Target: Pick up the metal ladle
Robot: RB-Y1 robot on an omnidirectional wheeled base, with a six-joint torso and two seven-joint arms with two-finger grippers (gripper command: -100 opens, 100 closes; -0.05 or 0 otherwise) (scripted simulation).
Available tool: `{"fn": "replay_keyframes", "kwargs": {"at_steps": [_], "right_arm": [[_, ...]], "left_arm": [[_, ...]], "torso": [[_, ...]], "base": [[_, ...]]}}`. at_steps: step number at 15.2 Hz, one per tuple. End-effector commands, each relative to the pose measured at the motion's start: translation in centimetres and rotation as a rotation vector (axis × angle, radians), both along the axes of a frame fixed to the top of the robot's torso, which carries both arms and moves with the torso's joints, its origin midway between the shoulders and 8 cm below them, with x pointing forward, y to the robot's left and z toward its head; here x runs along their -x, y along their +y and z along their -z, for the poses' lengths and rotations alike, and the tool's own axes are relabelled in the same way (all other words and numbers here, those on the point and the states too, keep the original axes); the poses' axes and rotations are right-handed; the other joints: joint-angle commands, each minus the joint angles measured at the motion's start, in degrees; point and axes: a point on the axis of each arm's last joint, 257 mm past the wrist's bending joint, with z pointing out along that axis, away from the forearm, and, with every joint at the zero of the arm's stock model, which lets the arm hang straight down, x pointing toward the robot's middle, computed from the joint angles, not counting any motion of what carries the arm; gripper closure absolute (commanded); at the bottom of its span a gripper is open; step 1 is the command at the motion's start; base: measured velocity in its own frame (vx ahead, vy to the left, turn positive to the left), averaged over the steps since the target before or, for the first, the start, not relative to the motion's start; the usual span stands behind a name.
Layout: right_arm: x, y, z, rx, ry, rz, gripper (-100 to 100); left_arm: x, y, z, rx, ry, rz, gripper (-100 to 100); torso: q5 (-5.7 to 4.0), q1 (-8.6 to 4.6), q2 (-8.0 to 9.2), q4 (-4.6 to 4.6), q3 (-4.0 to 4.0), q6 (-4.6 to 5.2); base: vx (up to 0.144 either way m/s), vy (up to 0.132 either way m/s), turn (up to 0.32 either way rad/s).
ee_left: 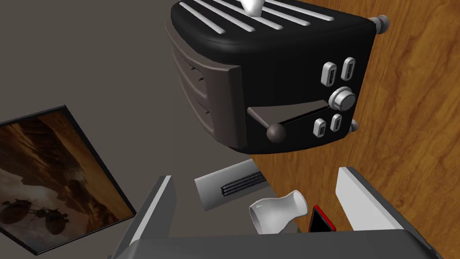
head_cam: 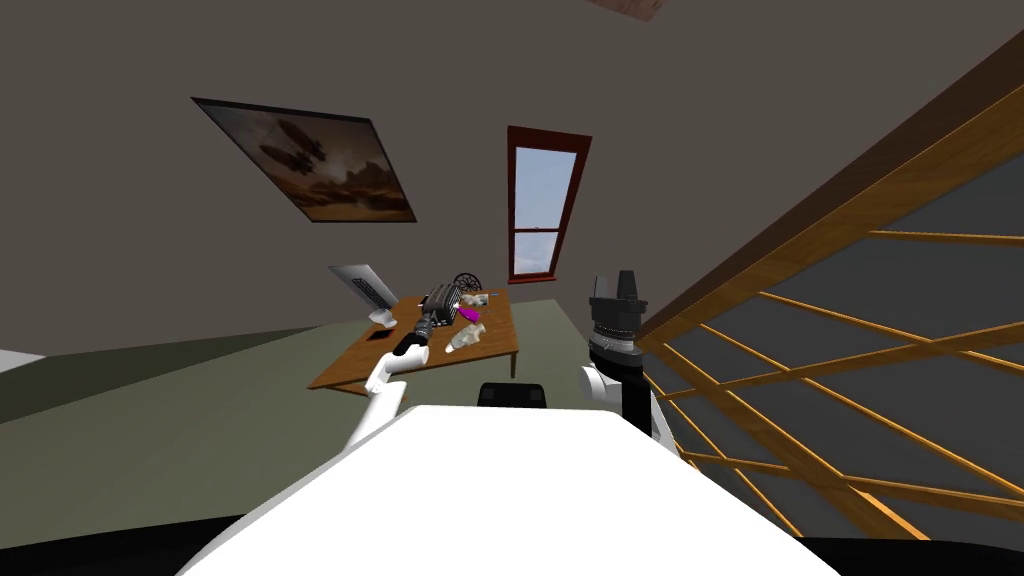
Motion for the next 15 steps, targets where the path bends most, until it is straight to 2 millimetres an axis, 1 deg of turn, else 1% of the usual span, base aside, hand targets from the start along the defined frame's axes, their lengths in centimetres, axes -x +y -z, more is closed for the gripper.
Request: {"fn": "replay_keyframes", "kwargs": {"at_steps": [1, 2, 3, 4, 6, 7, 8, 9, 10, 11, 12, 13, 14, 15], "right_arm": [[0.0, 0.0, 0.0, 0.0, 0.0, 0.0, 0], [0.0, 0.0, 0.0, 0.0, 0.0, 0.0, 0], [0.0, 0.0, 0.0, 0.0, 0.0, 0.0, 0], [0.0, 0.0, 0.0, 0.0, 0.0, 0.0, 0], [0.0, 0.0, 0.0, 0.0, 0.0, 0.0, 0], [0.0, 0.0, 0.0, 0.0, 0.0, 0.0, 0], [0.0, 0.0, 0.0, 0.0, 0.0, 0.0, 0], [0.0, 0.0, 0.0, 0.0, 0.0, 0.0, 0], [0.0, 0.0, 0.0, 0.0, 0.0, 0.0, 0], [0.0, 0.0, 0.0, 0.0, 0.0, 0.0, 0], [0.0, 0.0, 0.0, 0.0, 0.0, 0.0, 0], [0.0, 0.0, 0.0, 0.0, 0.0, 0.0, 0], [0.0, 0.0, 0.0, 0.0, 0.0, 0.0, 0], [0.0, 0.0, 0.0, 0.0, 0.0, 0.0, 0]], "left_arm": [[0.3, 0.3, 1.5, 0.016, 0.036, -0.014, -100], [0.8, 0.9, 3.2, 0.041, 0.084, -0.038, -100], [0.9, 0.9, 3.4, 0.043, 0.087, -0.039, -100], [1.5, 1.3, 5.0, 0.068, 0.132, -0.062, -100], [1.6, 1.3, 5.2, 0.07, 0.137, -0.064, -100], [2.4, 1.7, 7.0, 0.097, 0.185, -0.087, -100], [2.4, 1.7, 7.0, 0.097, 0.185, -0.087, -100], [3.1, 1.9, 8.6, 0.124, 0.23, -0.108, -100], [3.2, 1.9, 8.6, 0.125, 0.232, -0.108, -100], [3.9, 2.0, 10.1, 0.149, 0.271, -0.127, -100], [4.0, 2.0, 10.2, 0.152, 0.276, -0.128, -100], [4.7, 2.0, 11.5, 0.175, 0.312, -0.145, -100], [4.8, 2.0, 11.6, 0.178, 0.318, -0.147, -100], [5.6, 1.9, 13.0, 0.203, 0.358, -0.164, -100]], "torso": [[0.0, 0.0, 0.0, 0.0, 0.0, 0.0], [0.01, 0.06, 0.01, 0.0, 0.0, 0.01], [0.02, 0.07, 0.01, 0.0, 0.01, 0.0], [0.02, 0.08, 0.02, 0.0, 0.01, 0.0], [0.01, 0.06, 0.01, 0.0, 0.01, 0.0], [0.01, 0.09, 0.02, 0.01, 0.01, 0.0], [0.02, 0.1, 0.02, 0.0, 0.01, 0.0], [0.02, 0.1, 0.02, 0.01, 0.01, 0.0], [0.02, 0.09, 0.01, 0.0, 0.01, 0.0], [0.01, 0.08, 0.0, 0.01, 0.0, 0.0], [0.01, 0.05, 0.0, 0.0, 0.0, 0.0], [0.01, 0.03, 0.0, 0.0, 0.0, 0.0], [0.01, 0.02, 0.0, 0.0, 0.0, 0.0], [0.0, 0.03, 0.0, 0.0, 0.0, 0.0]], "base": [[0.011, -0.05, 0.005], [0.012, -0.053, 0.0], [0.011, -0.052, 0.003], [0.018, -0.061, 0.007], [0.015, -0.053, 0.007], [0.011, -0.048, 0.002], [0.014, -0.05, 0.003], [0.017, -0.057, 0.004], [0.017, -0.06, 0.006], [0.018, -0.067, 0.004], [0.02, -0.067, 0.006], [0.02, -0.068, 0.005], [0.02, -0.061, 0.005], [0.02, -0.062, 0.003]]}}
